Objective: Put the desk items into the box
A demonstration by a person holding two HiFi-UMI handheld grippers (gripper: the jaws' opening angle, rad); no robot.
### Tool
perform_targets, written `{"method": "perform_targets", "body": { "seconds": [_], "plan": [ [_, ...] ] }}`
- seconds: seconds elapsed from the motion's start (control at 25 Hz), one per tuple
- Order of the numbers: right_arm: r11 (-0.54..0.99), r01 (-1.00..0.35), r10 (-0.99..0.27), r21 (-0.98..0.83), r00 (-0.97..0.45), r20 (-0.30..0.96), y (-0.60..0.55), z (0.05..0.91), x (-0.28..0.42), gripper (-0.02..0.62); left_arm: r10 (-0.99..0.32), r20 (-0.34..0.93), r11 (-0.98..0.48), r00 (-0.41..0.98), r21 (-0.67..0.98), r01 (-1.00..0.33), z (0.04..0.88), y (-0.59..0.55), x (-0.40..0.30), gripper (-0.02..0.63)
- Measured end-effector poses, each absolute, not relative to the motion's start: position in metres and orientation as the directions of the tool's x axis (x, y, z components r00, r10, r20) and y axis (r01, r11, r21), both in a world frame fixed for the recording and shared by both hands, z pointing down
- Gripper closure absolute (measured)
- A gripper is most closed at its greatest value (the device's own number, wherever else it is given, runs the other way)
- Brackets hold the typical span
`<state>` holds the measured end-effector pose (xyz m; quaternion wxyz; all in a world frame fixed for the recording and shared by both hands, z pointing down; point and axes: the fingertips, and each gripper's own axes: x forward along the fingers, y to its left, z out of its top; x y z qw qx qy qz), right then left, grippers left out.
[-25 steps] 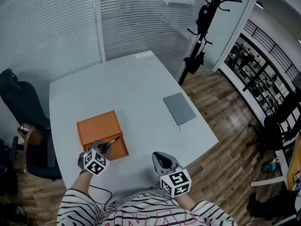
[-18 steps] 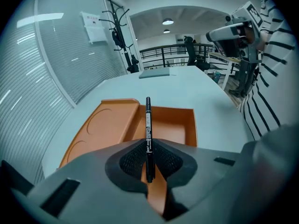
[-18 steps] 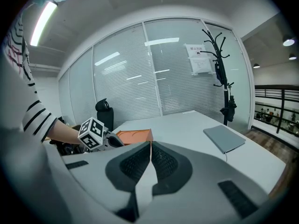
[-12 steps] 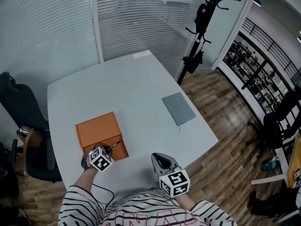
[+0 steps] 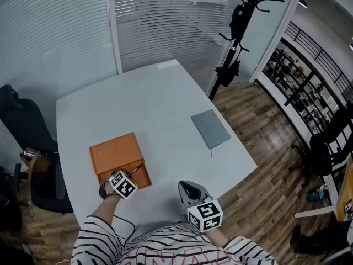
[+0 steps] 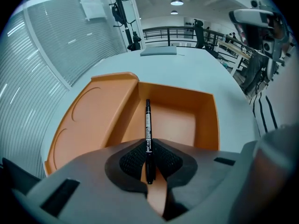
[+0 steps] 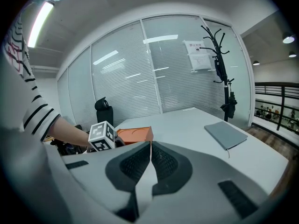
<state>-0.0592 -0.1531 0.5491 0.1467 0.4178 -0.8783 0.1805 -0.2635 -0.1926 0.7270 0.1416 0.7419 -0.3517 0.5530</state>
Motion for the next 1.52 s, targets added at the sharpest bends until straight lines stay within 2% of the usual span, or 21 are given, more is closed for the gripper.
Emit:
{"method": "perform_targets", "body": {
  "seconds": [0.6,0.68,1.08,1.52],
  "plan": [
    [0.591,-0.781,-0.675,-0.201,-0.615,0.407,-0.152,0.55,-0.057,0.568,-0.374,0.918,-0.686,0.131,-0.179,-0.705,0.73,-0.194,-0.267,0.548],
    [0.591,-0.781,-0.676,-0.202,-0.616,0.406,-0.152,0.549,-0.056,0.568,-0.385,0.915,-0.678,0.124,-0.189,-0.71,0.728,-0.195,-0.269,0.503],
    [0.611,-0.764,-0.663,-0.206,-0.637,0.394,-0.151,0.544,-0.048,0.568,-0.498,0.86,-0.62,0.113,-0.262,-0.74,0.696,-0.193,-0.268,0.495],
    [0.665,-0.713,-0.615,-0.221,-0.691,0.38,-0.151,0.54,-0.05,0.568,-0.664,0.742,-0.474,0.09,-0.325,-0.819,0.638,-0.181,-0.267,0.507]
  ]
}}
